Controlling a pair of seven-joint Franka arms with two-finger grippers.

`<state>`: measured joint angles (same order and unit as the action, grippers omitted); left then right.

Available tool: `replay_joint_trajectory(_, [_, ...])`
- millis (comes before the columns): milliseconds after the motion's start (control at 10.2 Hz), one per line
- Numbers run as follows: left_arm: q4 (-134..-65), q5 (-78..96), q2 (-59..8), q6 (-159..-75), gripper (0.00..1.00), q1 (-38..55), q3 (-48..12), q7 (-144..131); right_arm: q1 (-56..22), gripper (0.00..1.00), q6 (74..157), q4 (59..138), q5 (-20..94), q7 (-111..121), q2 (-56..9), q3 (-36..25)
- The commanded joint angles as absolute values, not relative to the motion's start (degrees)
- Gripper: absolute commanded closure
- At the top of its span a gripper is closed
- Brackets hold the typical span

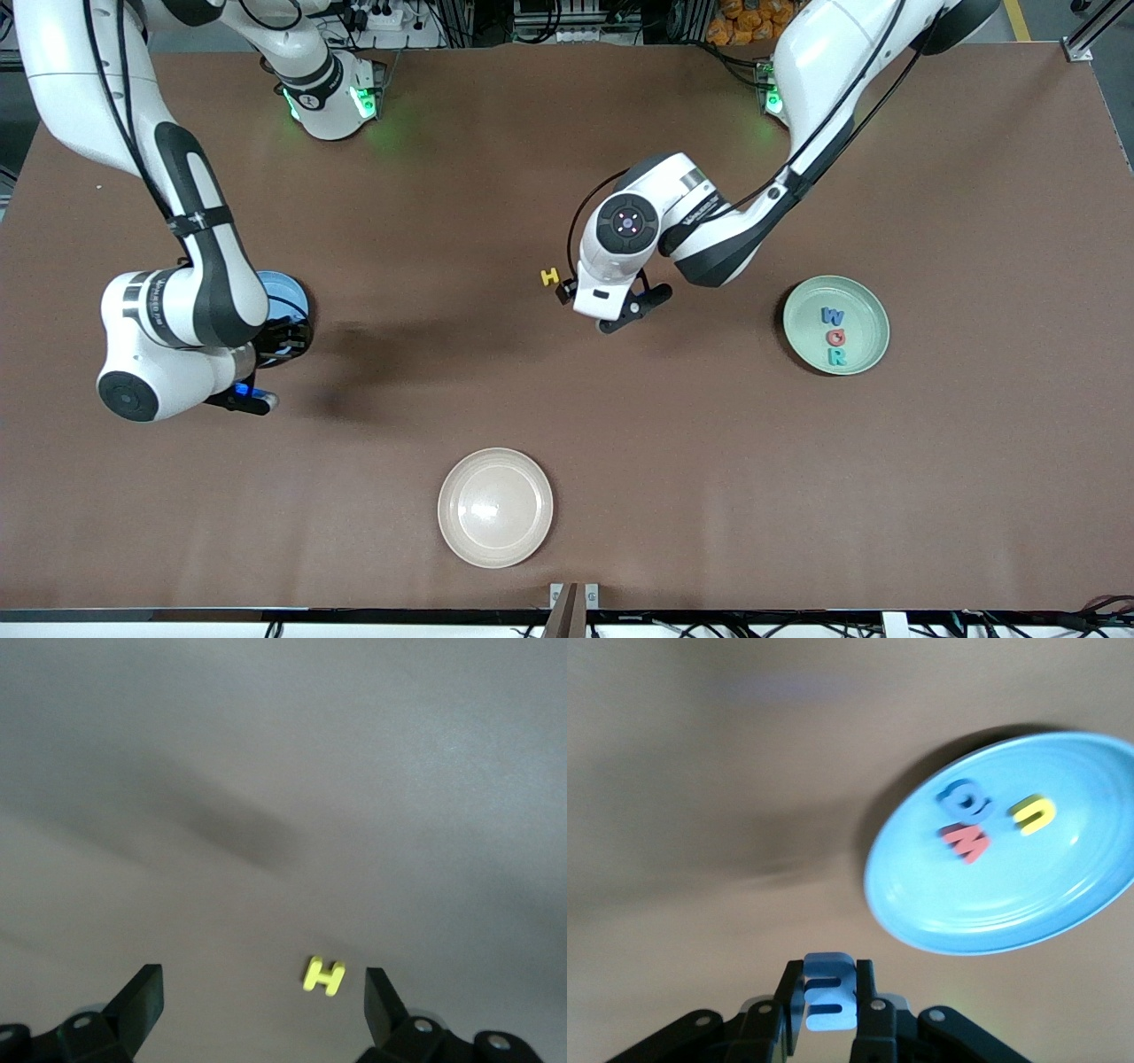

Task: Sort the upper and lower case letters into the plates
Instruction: 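Carry the blue 3 toward the blue plate while the left reaches H, then release the blue 3 on the blue plate while the left lowers to H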

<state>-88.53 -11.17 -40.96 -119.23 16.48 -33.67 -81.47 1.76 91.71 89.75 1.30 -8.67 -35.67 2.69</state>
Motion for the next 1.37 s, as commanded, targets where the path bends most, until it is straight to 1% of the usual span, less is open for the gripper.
replay_joint_trajectory(0, [-86.66, -12.22, -42.36, -124.33, 0.0, 26.41, -25.18, -84.11, 5.69, 0.86, 94.29, 93.33, -3.94, 0.92, -36.64, 3.52])
replay_joint_trajectory(98, [-86.66, -12.13, -43.15, -125.84, 0.0, 29.41, -22.44, -84.02, 7.63, 0.86, 95.26, 93.69, -4.04, 6.71, -37.26, 3.52])
replay_joint_trajectory(293, [-86.57, -12.13, -44.73, -128.57, 0.0, 30.32, -21.97, -84.02, 10.36, 0.86, 96.67, 94.22, -6.49, 12.28, -38.23, 3.52])
replay_joint_trajectory(391, [-86.57, -12.3, -45.69, -129.8, 0.0, 31.02, -21.97, -83.94, 10.55, 0.85, 96.77, 94.22, -6.5, 12.74, -38.23, 3.52])
replay_joint_trajectory(489, [-86.49, -12.3, -46.23, -130.42, 0.0, 31.2, -21.89, -83.94, 10.55, 0.72, 96.77, 94.31, -6.5, 12.74, -38.23, 3.6])
replay_joint_trajectory(586, [-86.22, -12.39, -46.58, -130.43, 0.0, 31.72, -21.88, -84.02, 10.72, 0.38, 96.85, 94.22, -6.5, 12.74, -38.41, 3.52])
replay_joint_trajectory(684, [-86.13, -12.48, -46.76, -130.43, 0.0, 32.34, -21.62, -84.02, 10.72, 0.16, 96.86, 94.22, -6.5, 12.74, -38.41, 3.6])
replay_joint_trajectory(782, [-85.44, -12.39, -47.45, -130.43, 0.0, 33.21, -20.58, -84.11, 11.16, 0.05, 96.94, 94.22, -6.33, 12.83, -38.41, 3.6])
replay_joint_trajectory(879, [-84.56, -12.57, -48.24, -130.43, 0.0, 34.96, -19.35, -84.29, 12.12, 0.0, 97.29, 94.04, -5.98, 12.92, -38.32, 3.78])
replay_joint_trajectory(1075, [-84.38, -12.13, -48.52, -130.43, 0.0, 41.02, -13.48, -84.2, 11.69, 0.0, 96.42, 92.99, -5.54, 13.97, -36.49, 4.3])
replay_joint_trajectory(1270, [-84.46, -8.64, -48.34, -130.43, 0.0, 41.22, -13.18, -84.81, 12.04, 0.0, 93.97, 91.07, -5.28, 13.89, -34.2, 5.79])
